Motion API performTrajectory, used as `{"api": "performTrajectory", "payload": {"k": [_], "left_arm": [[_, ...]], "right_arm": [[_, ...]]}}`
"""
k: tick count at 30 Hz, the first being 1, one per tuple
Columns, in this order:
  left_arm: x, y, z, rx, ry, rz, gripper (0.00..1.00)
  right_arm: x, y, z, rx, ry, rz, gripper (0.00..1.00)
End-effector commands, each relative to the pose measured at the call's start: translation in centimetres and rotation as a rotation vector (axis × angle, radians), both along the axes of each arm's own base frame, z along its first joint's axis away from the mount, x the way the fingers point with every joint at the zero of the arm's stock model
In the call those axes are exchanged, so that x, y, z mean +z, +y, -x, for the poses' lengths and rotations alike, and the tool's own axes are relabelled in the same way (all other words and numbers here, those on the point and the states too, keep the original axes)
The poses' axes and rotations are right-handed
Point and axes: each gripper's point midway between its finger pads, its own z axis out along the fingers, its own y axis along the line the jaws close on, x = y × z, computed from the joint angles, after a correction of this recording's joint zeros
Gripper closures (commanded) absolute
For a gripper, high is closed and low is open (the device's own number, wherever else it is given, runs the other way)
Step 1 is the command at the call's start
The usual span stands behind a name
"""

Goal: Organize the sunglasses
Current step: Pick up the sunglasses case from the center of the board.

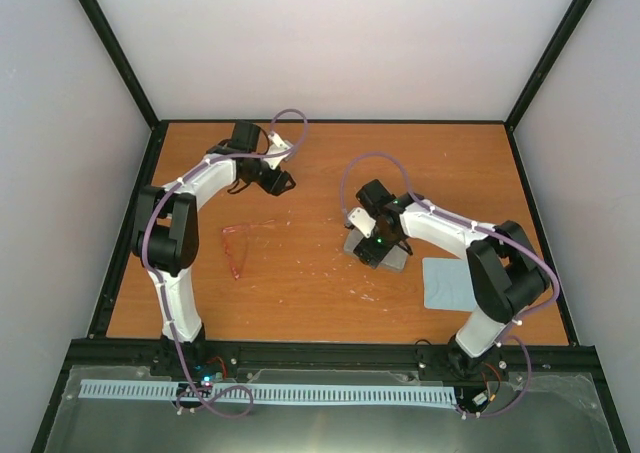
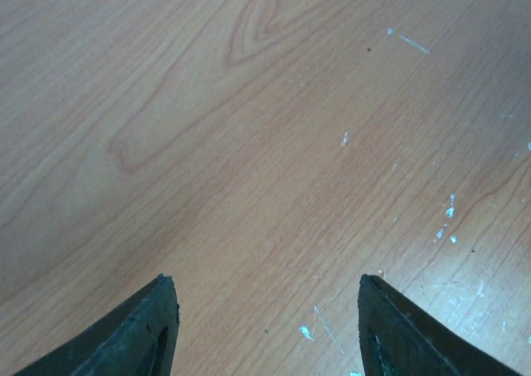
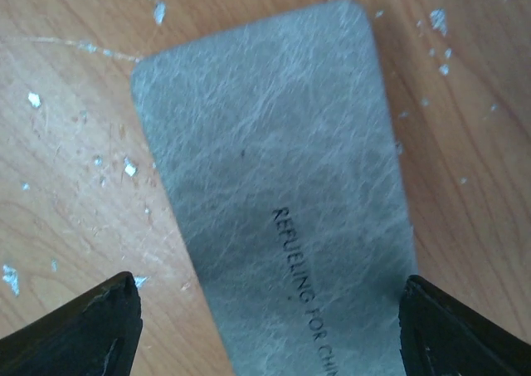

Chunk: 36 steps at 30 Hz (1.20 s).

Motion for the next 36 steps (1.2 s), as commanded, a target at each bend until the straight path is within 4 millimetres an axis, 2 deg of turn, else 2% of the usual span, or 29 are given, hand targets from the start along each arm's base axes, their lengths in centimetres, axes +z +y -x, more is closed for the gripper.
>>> {"api": "performTrajectory", "payload": {"k": [1,15,21,23,26,28,36], "left_arm": [[2.1,-0.1,-0.2,-0.02,-0.071,0.014,0.41],[1.3,-0.2,0.6,-0.033,-0.049,0.035,0.43],[1.5,-0.5,0.7,-0.036,-0.041,0.054,0.44],[1.6,-0.6,0.7,-0.039,-0.038,0.062,0.44],[2.0,-0.8,0.8,-0.041,-0.037,0.076,0.44],[2.3,-0.9,0.9,-0.042,-0.04,0.082,0.44],[4.2,-1.4,0.7,-0.051,-0.058,0.124,0.45]], "right_arm": [[-0.1,0.9,-1.4,0.016,-0.017,-0.007,0.17],[-2.0,0.7,-1.1,-0.011,0.06,0.018,0.17],[-2.6,0.8,-0.8,-0.015,0.092,0.021,0.23],[-2.8,0.9,-0.8,-0.018,0.103,0.019,0.28],[-2.9,1.0,-0.9,-0.027,0.115,0.023,0.52],[-2.9,1.1,-1.1,-0.03,0.119,0.026,0.62],[-1.2,1.9,-2.1,-0.069,0.115,0.009,0.83]]}}
